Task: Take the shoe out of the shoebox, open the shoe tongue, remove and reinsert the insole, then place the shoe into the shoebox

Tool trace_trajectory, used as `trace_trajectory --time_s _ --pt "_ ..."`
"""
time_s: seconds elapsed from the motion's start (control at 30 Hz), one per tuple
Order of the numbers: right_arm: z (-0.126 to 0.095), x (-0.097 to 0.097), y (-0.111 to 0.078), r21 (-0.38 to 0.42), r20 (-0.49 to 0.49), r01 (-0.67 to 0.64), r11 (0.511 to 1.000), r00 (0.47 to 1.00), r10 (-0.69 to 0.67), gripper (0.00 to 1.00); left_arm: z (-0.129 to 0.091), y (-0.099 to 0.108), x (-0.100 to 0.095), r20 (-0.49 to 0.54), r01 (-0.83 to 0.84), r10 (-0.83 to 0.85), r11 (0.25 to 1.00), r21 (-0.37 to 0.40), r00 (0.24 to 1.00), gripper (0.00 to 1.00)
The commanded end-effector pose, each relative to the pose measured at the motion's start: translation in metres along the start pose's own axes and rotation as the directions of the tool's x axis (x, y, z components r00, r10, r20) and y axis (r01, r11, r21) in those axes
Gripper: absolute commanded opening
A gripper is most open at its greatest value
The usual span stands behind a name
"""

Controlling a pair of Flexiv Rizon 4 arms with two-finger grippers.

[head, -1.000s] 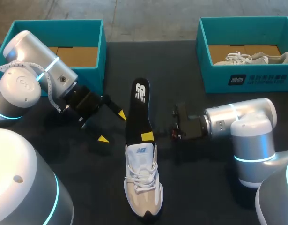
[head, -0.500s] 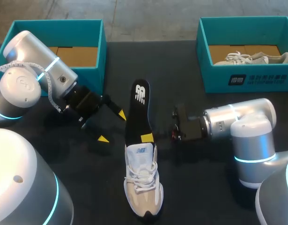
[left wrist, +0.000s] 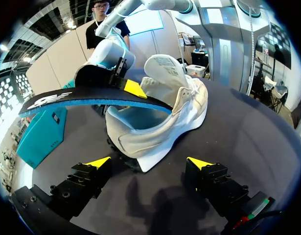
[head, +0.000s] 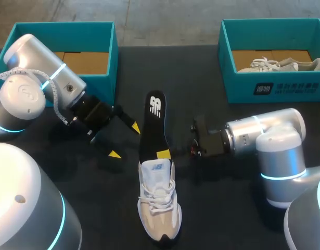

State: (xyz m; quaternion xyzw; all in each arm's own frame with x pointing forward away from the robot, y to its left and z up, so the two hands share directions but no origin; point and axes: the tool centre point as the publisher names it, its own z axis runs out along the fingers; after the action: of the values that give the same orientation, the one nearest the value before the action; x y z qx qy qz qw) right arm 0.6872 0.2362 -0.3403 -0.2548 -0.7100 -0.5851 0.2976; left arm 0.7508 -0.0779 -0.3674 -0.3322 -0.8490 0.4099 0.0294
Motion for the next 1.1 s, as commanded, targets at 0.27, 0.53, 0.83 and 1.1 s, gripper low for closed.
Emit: trace_trajectory --time_s 0.27,0.53,0.83,1.1 --pt "0.002 0.002 -0.009 0.027 0.012 -0.016 1.0 1.0 0.016 0.0 0.001 0.0 -0.001 -0.003 0.0 0.0 1.0 -0.004 1.0 1.0" --pt "0.003 0.004 -0.014 0.041 0.01 -0.01 0.999 1.0 0.01 0.0 0.001 0.0 -0.001 -0.003 0.0 0.0 1.0 -0.004 1.0 1.0" --pt "0.005 0.005 -0.021 0.05 0.014 -0.009 0.999 1.0 0.008 0.0 0.001 0.0 -0.001 -0.003 0.0 0.0 1.0 -0.004 1.0 1.0" --pt "0.005 0.008 -0.024 0.056 0.028 -0.003 0.998 1.0 0.002 0.0 0.001 0.0 -0.001 -0.003 0.0 0.0 1.0 -0.004 1.0 1.0"
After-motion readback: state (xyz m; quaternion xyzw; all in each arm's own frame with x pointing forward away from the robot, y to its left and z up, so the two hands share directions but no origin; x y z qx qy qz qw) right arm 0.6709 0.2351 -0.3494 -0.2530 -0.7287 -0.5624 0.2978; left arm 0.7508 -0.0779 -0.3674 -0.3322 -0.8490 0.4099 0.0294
